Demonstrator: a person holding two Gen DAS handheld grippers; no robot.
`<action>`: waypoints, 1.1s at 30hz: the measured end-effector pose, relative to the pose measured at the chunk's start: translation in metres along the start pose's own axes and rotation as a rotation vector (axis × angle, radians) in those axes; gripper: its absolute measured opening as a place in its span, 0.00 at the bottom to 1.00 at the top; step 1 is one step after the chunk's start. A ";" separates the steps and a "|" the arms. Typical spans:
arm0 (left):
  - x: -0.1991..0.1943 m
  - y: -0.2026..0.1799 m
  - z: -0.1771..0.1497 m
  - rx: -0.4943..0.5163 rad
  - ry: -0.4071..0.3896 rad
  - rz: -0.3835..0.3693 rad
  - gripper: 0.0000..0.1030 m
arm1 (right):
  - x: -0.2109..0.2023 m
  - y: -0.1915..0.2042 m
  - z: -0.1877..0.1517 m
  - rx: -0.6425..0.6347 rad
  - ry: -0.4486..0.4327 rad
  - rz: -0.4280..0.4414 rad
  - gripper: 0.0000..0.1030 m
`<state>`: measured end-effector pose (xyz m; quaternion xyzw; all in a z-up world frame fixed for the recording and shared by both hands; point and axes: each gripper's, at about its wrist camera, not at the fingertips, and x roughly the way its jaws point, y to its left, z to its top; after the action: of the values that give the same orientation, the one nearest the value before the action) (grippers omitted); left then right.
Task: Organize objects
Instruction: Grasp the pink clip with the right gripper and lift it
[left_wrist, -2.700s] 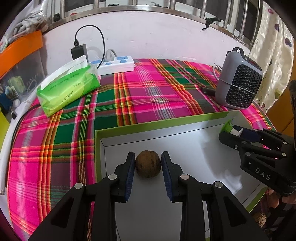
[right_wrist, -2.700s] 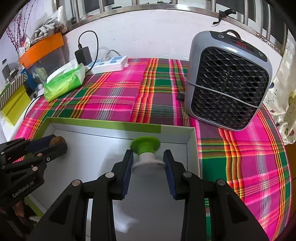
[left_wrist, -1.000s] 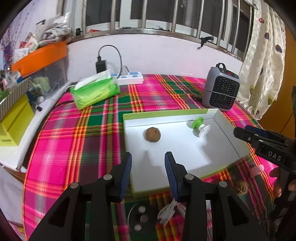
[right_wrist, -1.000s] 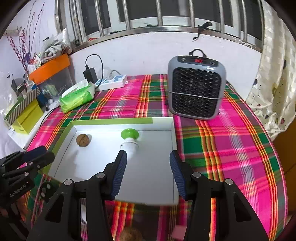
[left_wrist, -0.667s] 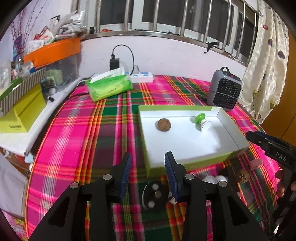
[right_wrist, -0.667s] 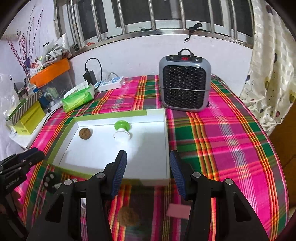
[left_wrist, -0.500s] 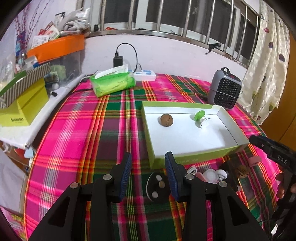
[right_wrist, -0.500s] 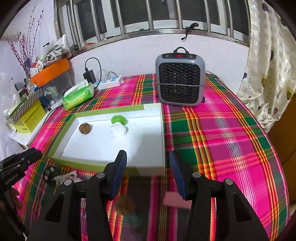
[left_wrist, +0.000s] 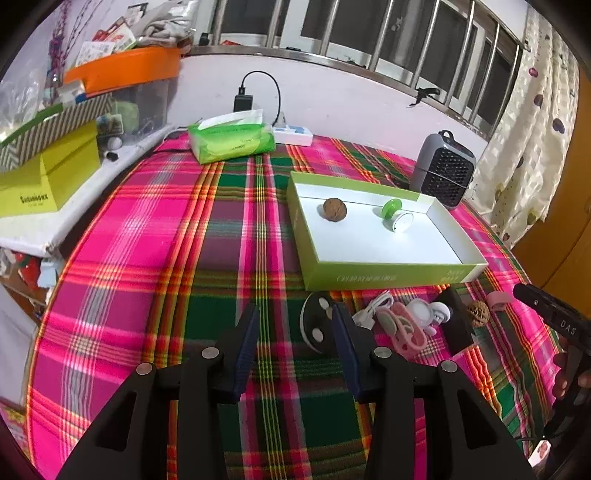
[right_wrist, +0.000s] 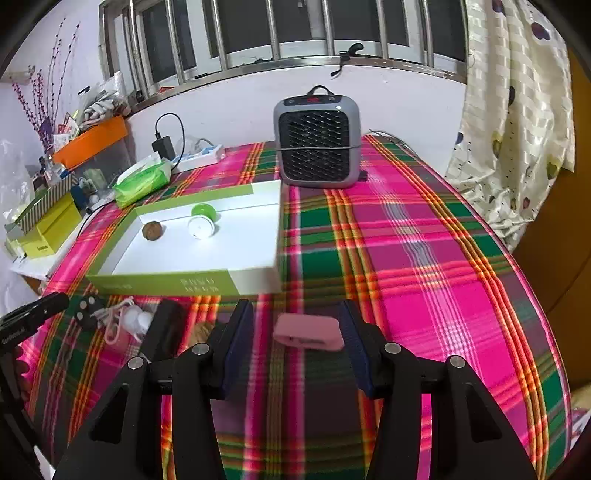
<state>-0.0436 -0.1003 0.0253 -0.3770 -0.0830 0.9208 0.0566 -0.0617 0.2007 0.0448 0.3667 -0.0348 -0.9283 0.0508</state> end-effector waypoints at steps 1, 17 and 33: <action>0.000 0.001 -0.001 0.001 0.002 -0.002 0.38 | -0.001 -0.002 -0.002 0.001 0.002 -0.001 0.48; 0.001 0.009 -0.011 -0.008 0.028 -0.024 0.40 | 0.008 -0.012 -0.015 -0.020 0.048 0.015 0.48; 0.008 0.010 -0.012 -0.012 0.052 -0.018 0.40 | 0.028 -0.006 0.000 -0.137 0.095 0.124 0.48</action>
<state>-0.0414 -0.1072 0.0093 -0.4005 -0.0903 0.9095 0.0648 -0.0829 0.2032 0.0250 0.4031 0.0088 -0.9052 0.1346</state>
